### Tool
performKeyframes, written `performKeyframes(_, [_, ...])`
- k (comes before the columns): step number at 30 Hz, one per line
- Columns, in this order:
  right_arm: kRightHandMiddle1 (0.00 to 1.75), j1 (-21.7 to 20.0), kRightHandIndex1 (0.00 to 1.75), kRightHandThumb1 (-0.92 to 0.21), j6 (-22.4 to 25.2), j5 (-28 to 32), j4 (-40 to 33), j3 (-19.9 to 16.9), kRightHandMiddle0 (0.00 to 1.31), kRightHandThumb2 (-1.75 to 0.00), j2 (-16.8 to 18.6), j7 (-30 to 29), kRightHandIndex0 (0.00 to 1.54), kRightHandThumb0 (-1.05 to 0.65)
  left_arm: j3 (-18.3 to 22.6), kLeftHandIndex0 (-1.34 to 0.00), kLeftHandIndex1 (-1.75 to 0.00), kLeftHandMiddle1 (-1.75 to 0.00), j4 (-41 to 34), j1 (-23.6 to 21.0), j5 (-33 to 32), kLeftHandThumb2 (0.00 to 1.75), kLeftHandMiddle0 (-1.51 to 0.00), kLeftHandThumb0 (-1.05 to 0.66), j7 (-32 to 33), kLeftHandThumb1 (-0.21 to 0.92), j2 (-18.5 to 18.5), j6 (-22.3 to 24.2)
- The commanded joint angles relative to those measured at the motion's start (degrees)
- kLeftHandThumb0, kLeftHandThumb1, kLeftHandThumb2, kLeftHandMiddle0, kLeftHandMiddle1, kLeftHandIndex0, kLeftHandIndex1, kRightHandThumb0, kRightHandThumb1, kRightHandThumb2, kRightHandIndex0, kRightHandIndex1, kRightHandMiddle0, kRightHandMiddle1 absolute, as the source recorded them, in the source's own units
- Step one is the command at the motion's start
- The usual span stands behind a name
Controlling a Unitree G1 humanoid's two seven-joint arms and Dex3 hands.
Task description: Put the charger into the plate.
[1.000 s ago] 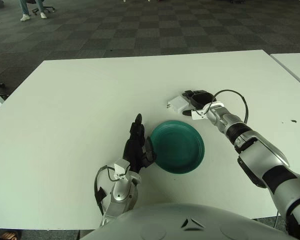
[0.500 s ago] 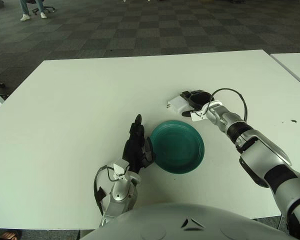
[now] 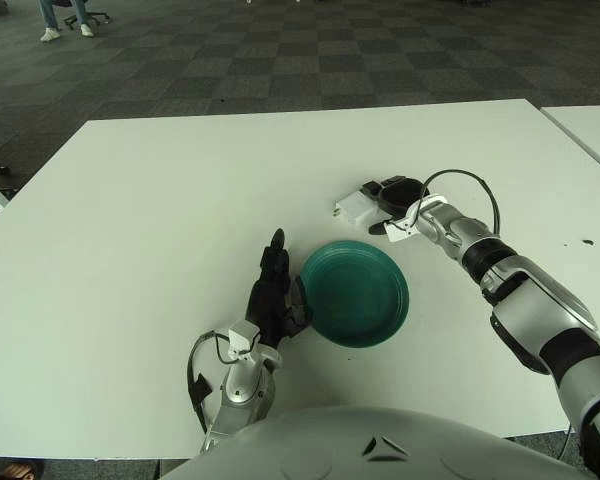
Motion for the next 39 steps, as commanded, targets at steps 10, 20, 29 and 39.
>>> performKeyframes(10, [0.33, -4.7, 0.01, -0.92, -2.7, -3.7, -1.4, 2.2, 0.00, -0.48, -1.2, 0.6, 0.24, -0.79, -1.7, 0.00, -0.07, 0.00, 1.5, -0.1, 3.1, 1.01, -0.02, -1.05, 1.7, 0.92, -1.8, -4.1])
performKeyframes(20, [0.33, -6.9, 0.00, -0.92, -3.9, -4.1, -0.6, 2.7, 0.00, -0.48, -1.0, 1.9, 0.24, -0.78, -2.0, 0.00, -0.06, 0.00, 2.9, -0.1, 3.0, 1.00, -0.01, -1.05, 3.3, 0.92, -2.3, -6.7])
performKeyframes(29, [0.30, -8.8, 0.00, -0.92, -4.2, -4.5, 0.2, 3.4, 0.00, -0.50, -0.3, 2.3, 0.23, -0.79, -2.4, 0.00, -0.05, 0.00, 6.4, -1.6, 4.8, 0.99, 0.00, -1.05, 4.5, 0.92, -2.6, -11.5])
performKeyframes(39, [0.30, -10.7, 0.01, -0.92, -4.0, -4.7, 4.1, 3.3, 0.00, -0.48, 1.5, 1.7, 0.25, -0.79, -2.4, 0.00, -0.05, 0.00, 7.3, -2.5, 5.1, 1.01, 0.00, -1.05, 4.6, 0.92, -2.4, -11.2])
